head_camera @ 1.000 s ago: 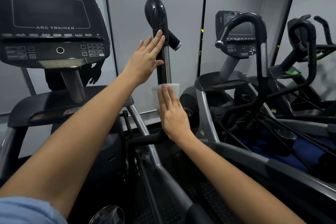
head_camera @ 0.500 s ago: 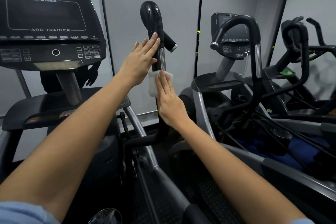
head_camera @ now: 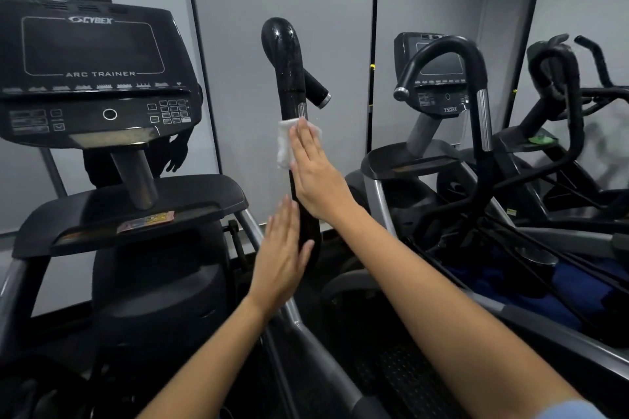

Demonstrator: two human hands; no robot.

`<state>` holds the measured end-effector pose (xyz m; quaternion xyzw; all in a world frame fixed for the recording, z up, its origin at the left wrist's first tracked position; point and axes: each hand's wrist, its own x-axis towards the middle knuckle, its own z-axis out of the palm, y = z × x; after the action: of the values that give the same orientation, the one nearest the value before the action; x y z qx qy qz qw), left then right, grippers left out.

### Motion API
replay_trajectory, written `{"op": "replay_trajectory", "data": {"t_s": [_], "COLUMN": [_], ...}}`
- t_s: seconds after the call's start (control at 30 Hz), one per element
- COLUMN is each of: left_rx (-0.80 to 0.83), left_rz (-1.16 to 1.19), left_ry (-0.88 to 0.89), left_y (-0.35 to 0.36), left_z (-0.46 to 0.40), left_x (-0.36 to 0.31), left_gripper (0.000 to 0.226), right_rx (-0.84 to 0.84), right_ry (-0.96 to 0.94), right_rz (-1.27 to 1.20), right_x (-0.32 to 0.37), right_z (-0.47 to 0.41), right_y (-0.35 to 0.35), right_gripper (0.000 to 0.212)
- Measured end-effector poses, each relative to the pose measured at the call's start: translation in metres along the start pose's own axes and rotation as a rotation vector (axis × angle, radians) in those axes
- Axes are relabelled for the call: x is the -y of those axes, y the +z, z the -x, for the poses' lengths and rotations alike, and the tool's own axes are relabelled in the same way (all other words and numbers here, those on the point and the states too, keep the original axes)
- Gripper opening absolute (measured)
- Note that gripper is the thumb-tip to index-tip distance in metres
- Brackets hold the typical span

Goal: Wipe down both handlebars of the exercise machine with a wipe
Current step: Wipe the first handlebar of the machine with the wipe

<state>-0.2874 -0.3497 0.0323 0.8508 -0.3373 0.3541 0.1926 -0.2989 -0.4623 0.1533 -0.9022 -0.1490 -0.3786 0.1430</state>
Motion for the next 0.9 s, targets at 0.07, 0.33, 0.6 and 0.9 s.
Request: {"op": "replay_trajectory", "data": {"t_s": [0.07, 0.33, 0.6, 0.9], "left_rx": [0.024, 0.135, 0.145, 0.092], "left_rz": [-0.139, -0.361, -0.400, -0.376], "left_ry": [0.070, 0.096, 0.164, 0.141], "left_y": [0.011, 0.016, 0.008, 0.014], "left_z": [0.002, 0.001, 0.001, -0.004], "left_x": [-0.004, -0.002, 0.001, 0.006], "left_gripper": [0.065, 0.060, 0.058, 0.058], "right_rx": [-0.008, 0.070, 0.104, 0.014], "right_ry": [0.005, -0.004, 0.062, 0.087], "right_rz": [0.088, 0.490, 0.712, 0.691], "right_x": [0.004, 0.009, 0.024, 0.027], "right_z": [-0.007, 0.021, 0.009, -0.036], "right_y": [0.000, 0.020, 0.028, 0.012], "right_gripper": [0.057, 0.064, 0.065, 0.062]}}
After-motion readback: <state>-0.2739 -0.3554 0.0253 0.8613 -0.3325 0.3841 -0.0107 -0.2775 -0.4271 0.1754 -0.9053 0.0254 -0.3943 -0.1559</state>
